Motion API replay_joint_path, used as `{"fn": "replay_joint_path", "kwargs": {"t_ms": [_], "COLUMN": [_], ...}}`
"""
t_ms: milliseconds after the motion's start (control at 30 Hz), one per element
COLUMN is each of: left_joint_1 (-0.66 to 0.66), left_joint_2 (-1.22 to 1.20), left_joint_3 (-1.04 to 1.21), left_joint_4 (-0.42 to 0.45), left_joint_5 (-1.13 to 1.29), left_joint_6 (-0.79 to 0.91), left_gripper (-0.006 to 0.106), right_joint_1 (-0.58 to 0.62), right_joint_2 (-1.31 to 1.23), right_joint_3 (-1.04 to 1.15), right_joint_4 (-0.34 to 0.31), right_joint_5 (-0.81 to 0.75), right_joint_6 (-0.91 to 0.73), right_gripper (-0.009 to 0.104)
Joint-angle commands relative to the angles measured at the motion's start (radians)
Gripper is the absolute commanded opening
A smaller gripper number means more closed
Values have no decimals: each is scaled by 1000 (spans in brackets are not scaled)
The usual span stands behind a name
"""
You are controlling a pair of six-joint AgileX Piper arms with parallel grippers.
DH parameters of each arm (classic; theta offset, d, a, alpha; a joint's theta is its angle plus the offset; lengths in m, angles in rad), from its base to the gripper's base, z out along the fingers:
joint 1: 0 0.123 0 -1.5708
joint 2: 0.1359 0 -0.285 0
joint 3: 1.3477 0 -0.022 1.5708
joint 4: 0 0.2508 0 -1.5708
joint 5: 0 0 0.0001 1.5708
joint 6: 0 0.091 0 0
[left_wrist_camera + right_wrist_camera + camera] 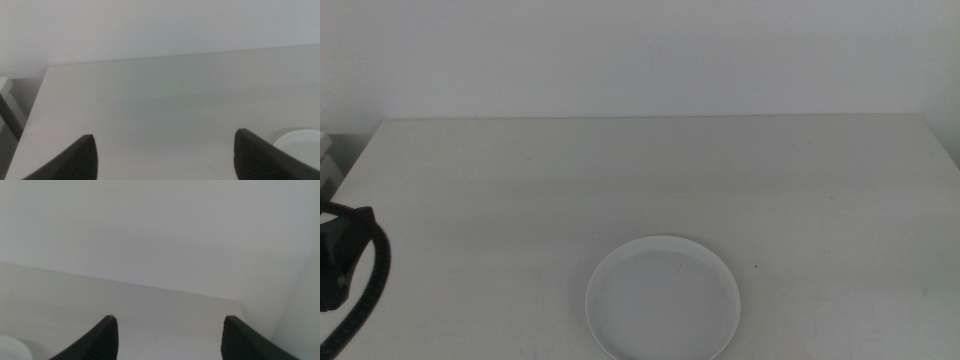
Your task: Stack the three bowls on top of each other.
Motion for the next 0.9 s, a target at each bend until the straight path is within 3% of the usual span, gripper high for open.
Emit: {"fn": "replay_joint_path", "kwargs": {"t_ms": [0,233,667,867], "left_joint_1": [2,2,2,2], "left_joint_2": [5,5,3,-161], "left_joint_3": [-26,-26,-22,111], "left_joint_4": [-11,-11,-11,3], "left_joint_5": [-70,-70,-74,-93], "left_joint_6": [-8,-8,-8,-8], "left_gripper": [105,105,105,105], "right_joint_1": [1,1,1,1], "right_joint_2": [-28,-80,-177,-177], "right_joint_3": [14,96,105,185], "right_joint_4": [-62,-86,-96,-108], "right_joint_5": [-124,-189,-135,-135], "right_joint_6": [91,237,237,237], "right_gripper": [52,52,52,52]}}
